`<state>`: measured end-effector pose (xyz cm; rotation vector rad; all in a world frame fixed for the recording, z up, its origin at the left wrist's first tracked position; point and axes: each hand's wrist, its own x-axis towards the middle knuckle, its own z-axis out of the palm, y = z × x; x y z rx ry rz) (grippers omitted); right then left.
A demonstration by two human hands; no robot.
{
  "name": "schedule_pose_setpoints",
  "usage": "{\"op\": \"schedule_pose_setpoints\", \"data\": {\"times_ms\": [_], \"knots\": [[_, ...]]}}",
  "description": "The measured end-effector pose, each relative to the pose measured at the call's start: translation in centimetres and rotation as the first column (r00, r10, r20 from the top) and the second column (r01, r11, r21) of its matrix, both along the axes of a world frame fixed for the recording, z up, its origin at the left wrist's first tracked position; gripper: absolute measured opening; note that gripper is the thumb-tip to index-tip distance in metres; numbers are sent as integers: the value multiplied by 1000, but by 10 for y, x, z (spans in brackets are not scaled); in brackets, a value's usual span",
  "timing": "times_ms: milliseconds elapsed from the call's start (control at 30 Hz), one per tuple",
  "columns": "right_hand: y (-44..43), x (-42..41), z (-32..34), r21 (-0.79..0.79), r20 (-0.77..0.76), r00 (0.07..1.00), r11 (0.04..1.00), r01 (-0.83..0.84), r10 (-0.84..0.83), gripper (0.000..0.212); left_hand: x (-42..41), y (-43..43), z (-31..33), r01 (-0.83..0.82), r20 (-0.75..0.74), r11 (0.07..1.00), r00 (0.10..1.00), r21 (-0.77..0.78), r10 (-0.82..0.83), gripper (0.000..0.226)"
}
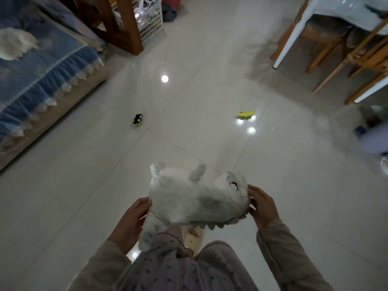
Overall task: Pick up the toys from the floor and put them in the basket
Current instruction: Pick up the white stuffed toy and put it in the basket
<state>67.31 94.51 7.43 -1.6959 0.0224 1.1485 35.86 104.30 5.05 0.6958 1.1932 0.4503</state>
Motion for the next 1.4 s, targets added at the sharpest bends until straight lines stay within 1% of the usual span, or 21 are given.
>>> {"op": "schedule_pose_setpoints", "data": {"times_ms": [100,133,200,300,467,600,733,867,933,1067,1233,1300,1400], "knots": [[40,20,-2,-11,-9,1000,1000,-28,28,17,16,36,-9,-5,19,1000,1000,-13,5,23],[54,26,-3,-21,-10,999,999,-30,30,17,21,50,-13,2,12,1000,1000,-11,-2,22],[82,37,-8,-34,-12,1000,999,-26,26,17,33,82,-22,11,-13,1000,1000,18,-11,19],[128,54,-14,-30,-22,1000,999,-12,11,17,53,139,-32,40,-26,998,999,56,-39,22],[210,79,-10,-19,-37,998,998,52,-53,17,92,254,-25,82,-8,996,997,36,-81,24],[274,102,-4,3,-54,992,993,114,-114,17,127,341,-14,146,-14,988,989,58,-145,22],[326,129,4,0,-52,981,982,187,-187,17,170,410,-5,219,-53,972,975,82,-215,23],[376,168,3,-3,-46,977,978,211,-210,16,211,466,-6,257,-60,964,966,73,-253,24],[404,192,-1,-2,-44,977,978,208,-208,16,231,491,-12,242,-31,969,970,45,-240,24],[471,246,-10,11,-30,987,987,161,-160,18,274,536,-24,165,20,986,986,-18,-164,19],[565,315,-7,6,-12,998,998,55,-55,17,328,589,-20,51,-20,998,998,-29,-52,19],[604,341,-2,16,-14,1000,1000,-12,12,18,349,612,-16,-9,-37,1000,999,-14,8,23],[659,367,6,10,-9,993,993,-115,115,21,372,645,-8,-111,-70,993,991,30,113,23]]}}
